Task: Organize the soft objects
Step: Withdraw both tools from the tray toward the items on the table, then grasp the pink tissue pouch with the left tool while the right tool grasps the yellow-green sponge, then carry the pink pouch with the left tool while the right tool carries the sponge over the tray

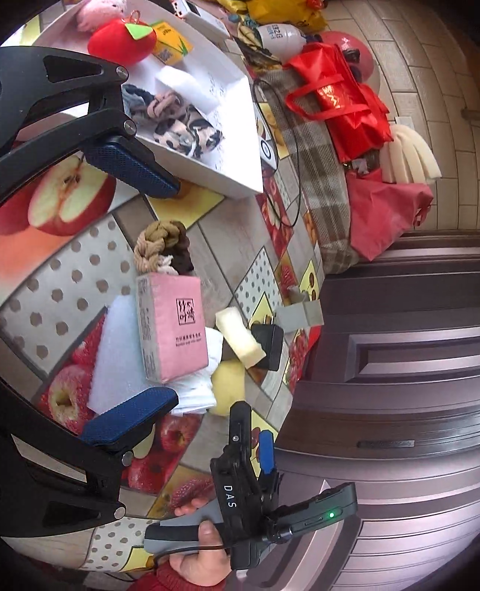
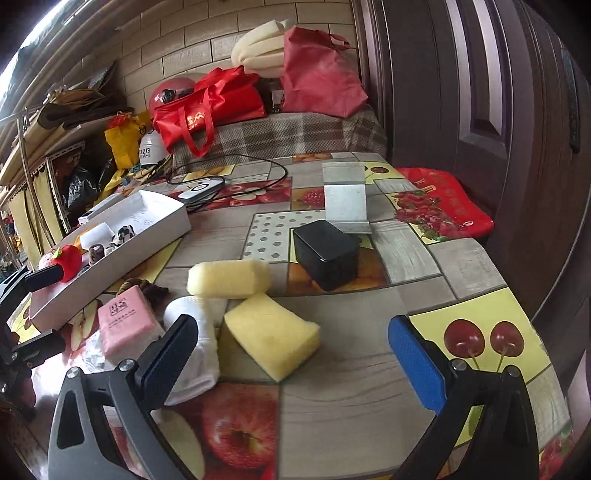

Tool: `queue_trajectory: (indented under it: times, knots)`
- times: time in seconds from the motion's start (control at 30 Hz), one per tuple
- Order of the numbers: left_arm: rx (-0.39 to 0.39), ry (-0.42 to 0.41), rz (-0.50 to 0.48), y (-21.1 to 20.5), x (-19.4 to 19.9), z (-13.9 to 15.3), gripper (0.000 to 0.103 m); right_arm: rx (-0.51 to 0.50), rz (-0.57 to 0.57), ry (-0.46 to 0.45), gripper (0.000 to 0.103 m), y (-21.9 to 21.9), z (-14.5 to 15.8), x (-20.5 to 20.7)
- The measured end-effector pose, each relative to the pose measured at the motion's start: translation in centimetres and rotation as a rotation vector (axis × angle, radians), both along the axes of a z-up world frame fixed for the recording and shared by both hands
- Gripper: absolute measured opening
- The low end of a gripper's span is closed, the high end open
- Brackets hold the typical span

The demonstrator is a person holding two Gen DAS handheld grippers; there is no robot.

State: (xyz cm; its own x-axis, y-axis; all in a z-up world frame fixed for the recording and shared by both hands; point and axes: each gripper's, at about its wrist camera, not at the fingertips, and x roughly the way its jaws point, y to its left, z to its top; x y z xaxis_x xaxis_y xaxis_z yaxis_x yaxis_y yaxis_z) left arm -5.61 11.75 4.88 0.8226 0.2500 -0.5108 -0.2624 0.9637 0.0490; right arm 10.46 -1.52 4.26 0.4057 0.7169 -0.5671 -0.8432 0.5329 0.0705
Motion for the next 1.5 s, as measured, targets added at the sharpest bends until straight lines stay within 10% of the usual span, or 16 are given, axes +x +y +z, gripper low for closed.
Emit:
queue_trajectory:
  times: [0.4, 0.53, 0.67, 1.0, 1.5]
  knots:
    - [-0.064, 0.129, -0.018, 0.4, 5.0, -1.5, 0.102, -0.184, 0.176, 0.091, 0.082, 3.6, -2.5, 1.4]
    - [-0.081, 0.154, -0.032, 0.5, 5.5, -1.8, 0.074, -0.217, 0.202, 0.081, 0.060, 4.0, -2.8, 0.9]
    - [-0.055, 0.091, -0.039, 0.1, 4.4, -1.2, 0.074, -0.212, 0.209, 0.051, 0.054, 3.8, -2.5, 0.4]
    - [0.112, -0.214, 0.144, -1.0, -1.8, 1.5, 0.074, 0.094, 0.033, -0.061, 0.054, -1.8, 1.1, 0.3]
    - [0.061, -0.229, 0.268, 1.7, -4.2, 1.3, 0.074, 0.192, 0.103, -0.141, 0.054, -0.9, 2.1, -6.4]
